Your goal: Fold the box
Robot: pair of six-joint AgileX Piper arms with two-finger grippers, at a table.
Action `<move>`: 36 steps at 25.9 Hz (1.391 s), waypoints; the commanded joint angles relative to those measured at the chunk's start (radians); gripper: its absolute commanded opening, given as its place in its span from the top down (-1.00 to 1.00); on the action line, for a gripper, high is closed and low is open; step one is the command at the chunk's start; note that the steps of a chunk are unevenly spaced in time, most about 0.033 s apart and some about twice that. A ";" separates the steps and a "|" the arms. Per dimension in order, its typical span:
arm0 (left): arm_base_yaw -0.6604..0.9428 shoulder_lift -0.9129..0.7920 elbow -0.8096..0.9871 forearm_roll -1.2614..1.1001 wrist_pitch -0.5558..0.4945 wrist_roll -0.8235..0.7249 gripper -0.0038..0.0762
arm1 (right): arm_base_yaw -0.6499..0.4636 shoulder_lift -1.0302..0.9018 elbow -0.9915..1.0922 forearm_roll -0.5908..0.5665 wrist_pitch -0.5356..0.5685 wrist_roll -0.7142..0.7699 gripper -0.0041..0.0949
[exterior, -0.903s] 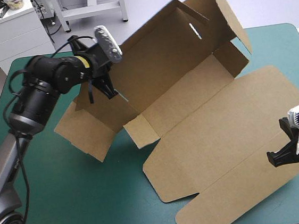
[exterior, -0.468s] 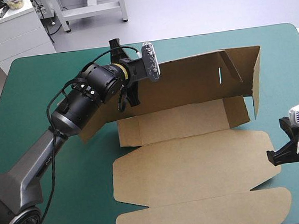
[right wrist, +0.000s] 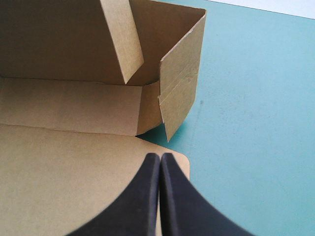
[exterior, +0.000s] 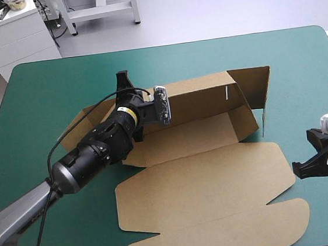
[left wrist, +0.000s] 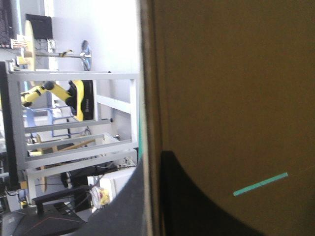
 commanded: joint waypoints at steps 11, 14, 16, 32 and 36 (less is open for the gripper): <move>-0.022 -0.012 0.134 0.182 -0.128 -0.207 0.93 | -0.004 0.003 -0.028 0.000 -0.069 0.014 0.95; -0.023 -0.012 0.134 0.191 -0.061 -0.226 0.93 | -0.004 0.003 -0.028 -0.007 -0.069 0.021 0.95; -0.029 -0.012 0.143 0.264 -0.012 -0.314 0.93 | -0.004 0.010 -0.028 -0.008 -0.069 0.021 0.95; -0.141 -0.016 0.217 0.500 0.185 -0.587 0.93 | -0.004 0.317 -0.175 -0.078 -0.130 0.029 -0.51; -0.141 -0.016 0.217 0.514 0.201 -0.604 0.93 | -0.004 0.447 -0.312 -0.081 -0.068 0.034 -0.51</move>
